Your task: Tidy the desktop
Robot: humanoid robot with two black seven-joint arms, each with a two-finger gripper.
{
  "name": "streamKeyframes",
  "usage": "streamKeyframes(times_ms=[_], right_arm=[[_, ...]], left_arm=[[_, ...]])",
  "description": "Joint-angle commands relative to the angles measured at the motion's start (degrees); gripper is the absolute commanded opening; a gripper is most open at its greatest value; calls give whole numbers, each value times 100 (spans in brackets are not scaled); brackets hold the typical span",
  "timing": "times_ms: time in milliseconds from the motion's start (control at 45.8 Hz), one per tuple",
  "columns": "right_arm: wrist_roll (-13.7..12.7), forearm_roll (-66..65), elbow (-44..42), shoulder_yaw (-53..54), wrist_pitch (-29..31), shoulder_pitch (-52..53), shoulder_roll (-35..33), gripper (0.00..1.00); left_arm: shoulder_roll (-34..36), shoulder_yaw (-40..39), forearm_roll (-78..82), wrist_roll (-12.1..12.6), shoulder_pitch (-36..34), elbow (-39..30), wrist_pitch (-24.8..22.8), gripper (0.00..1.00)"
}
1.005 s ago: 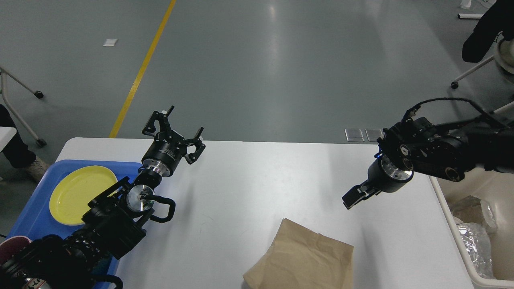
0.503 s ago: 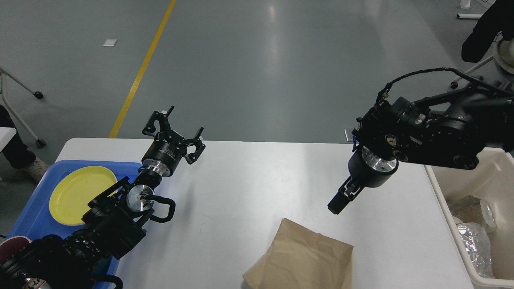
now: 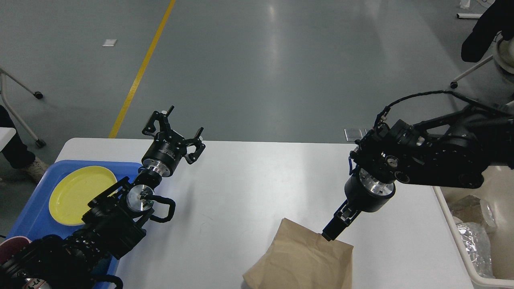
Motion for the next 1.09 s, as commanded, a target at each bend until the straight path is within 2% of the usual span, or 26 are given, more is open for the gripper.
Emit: streamKeyframes(times_ms=[0, 284, 481, 678, 1071], right_arm=[[-8, 0, -89, 32, -209, -335, 42, 100], [-8, 17, -414, 242, -631, -749, 253, 100], [1, 307, -985, 242, -939, -1135, 490, 100], [45, 711, -1407, 225, -956, -1355, 490, 100], [54, 773, -1241, 242, -886, -1470, 490, 99]], left_arm=[[0, 0, 0, 1, 0, 0, 0, 98], [0, 0, 0, 1, 0, 0, 0, 98], [0, 0, 0, 1, 0, 0, 0, 98], [0, 0, 0, 1, 0, 0, 0, 98], [0, 0, 0, 1, 0, 0, 0, 98]])
